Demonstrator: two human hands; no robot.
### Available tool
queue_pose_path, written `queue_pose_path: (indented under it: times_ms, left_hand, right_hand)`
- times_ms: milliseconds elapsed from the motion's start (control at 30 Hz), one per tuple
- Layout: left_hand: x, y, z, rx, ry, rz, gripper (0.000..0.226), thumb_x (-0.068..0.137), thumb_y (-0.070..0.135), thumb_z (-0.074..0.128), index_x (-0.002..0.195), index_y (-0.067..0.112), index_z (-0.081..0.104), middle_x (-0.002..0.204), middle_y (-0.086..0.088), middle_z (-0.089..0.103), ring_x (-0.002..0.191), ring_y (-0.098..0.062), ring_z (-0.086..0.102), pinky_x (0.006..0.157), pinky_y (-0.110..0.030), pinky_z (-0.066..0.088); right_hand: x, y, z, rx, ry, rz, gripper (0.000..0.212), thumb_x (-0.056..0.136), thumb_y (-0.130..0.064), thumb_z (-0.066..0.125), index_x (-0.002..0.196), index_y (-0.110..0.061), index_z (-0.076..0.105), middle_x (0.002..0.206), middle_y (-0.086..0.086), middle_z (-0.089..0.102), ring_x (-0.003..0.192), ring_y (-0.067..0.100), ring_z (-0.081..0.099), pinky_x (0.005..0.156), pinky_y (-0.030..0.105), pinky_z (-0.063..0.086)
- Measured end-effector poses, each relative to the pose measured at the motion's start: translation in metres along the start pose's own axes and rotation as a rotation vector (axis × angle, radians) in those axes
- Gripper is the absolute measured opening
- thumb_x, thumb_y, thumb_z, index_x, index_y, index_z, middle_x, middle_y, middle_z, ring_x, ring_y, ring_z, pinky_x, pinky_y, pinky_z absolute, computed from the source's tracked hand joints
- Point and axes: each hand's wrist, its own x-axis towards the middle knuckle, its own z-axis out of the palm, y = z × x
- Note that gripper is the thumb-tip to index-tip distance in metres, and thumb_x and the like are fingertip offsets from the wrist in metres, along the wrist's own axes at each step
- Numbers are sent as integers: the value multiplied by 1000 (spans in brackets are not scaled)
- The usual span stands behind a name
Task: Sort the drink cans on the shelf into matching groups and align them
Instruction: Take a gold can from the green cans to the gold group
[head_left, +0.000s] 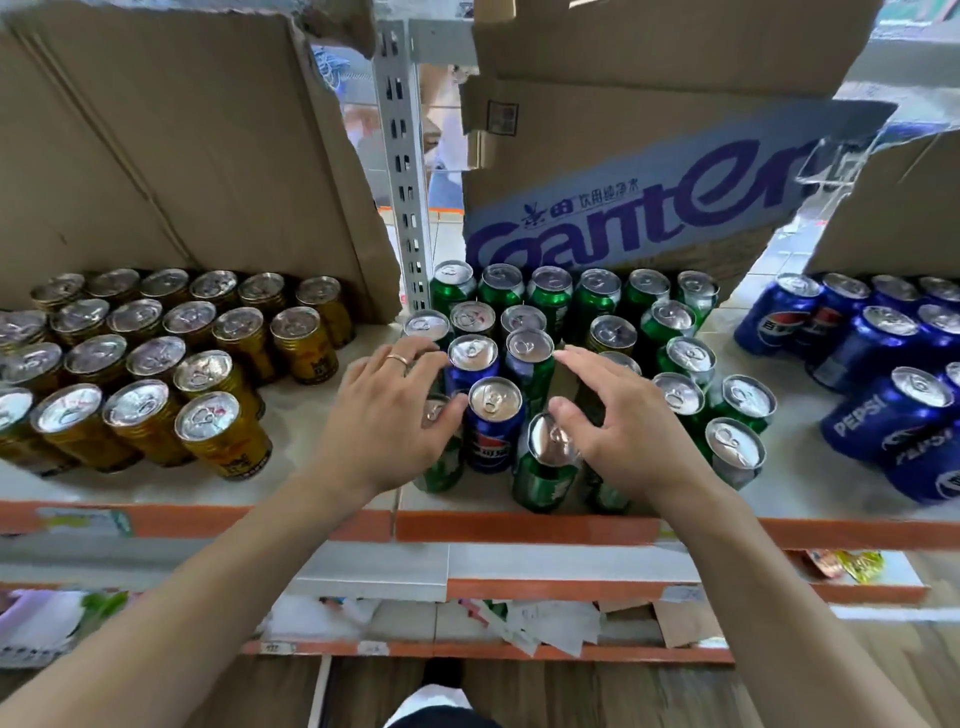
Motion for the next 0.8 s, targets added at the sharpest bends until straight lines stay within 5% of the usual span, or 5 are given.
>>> queue_pose_path:
  times_ms: [200,367,467,600,800]
  left_hand:
    - [41,-20,10,24,-84,109,53,87,45,52,135,21,55,142,2,52,135,-23,40,104,-46,36]
    - [71,-20,19,64,-250,196,65,87,48,60,147,32,38,150,8,44,144,-21,26,117,-48,15]
    - [87,-21,22,110,-369,206,71,86,50,59,150,34,31,152,7,42,145,-20,24,117,-48,8]
    - [103,-26,25,127,-535,212,82,84,51,62,153,33,22,155,4,38,148,-18,18,117,-54,1]
    - [111,-35,28,-41,-505,244,71,73,52,75,136,40,44,134,12,55,134,-13,40,116,-52,-1]
  right_hand:
    - [26,10,1,-73,48,110,53,94,-33,60,145,-24,46,146,-5,51,130,21,49,111,45,38]
    - [55,27,-8,-462,-82,367,56,89,-42,59,141,-24,47,131,6,61,126,31,48,108,51,34]
    - [65,36,-3,-594,-244,499,56,83,-44,62,131,-17,46,121,11,61,126,33,44,110,55,26]
    - [74,42,11,-722,-208,480,59,80,-32,68,129,-14,40,110,8,63,123,32,47,114,63,10]
    - [77,46,3,-605,-162,461,69,70,-42,78,125,-20,43,99,3,59,117,32,53,107,58,22]
